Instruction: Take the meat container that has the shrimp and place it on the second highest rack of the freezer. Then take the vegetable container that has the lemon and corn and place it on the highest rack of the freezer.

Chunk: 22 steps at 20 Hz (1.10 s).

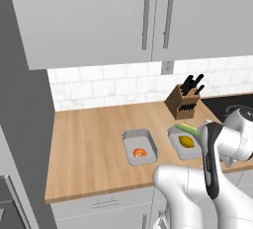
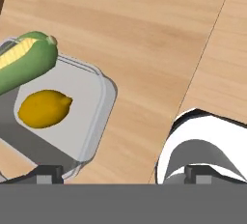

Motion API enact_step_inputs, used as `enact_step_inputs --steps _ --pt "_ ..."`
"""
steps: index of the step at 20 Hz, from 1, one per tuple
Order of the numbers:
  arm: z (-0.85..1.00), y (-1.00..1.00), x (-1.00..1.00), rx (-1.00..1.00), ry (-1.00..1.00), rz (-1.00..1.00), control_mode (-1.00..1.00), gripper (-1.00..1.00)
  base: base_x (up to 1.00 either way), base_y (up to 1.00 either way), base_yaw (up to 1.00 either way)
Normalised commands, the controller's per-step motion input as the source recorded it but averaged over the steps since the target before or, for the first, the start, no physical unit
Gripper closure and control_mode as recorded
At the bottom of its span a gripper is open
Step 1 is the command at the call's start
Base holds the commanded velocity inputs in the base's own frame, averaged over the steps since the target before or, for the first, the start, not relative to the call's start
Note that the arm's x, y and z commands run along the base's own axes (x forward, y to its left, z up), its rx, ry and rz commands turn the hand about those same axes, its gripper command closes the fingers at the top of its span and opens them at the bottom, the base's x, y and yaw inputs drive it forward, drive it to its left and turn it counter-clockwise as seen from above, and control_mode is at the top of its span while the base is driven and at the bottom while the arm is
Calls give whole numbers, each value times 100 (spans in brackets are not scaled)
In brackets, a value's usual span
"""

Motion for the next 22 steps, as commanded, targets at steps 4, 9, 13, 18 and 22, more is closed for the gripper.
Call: enact_step_inputs --steps 4,9,13,18,22 --pt "-18 2 20 0 3 -2 -100 -100 0 0 0" --pt "-30 0 27 0 6 0 -100 -100 0 0 0" --pt "-28 0 28 0 5 0 -100 -100 0 0 0" --pt "-26 0 25 1 6 0 -100 -100 0 0 0" --pt "-30 0 23 2 4 0 -100 -100 0 0 0"
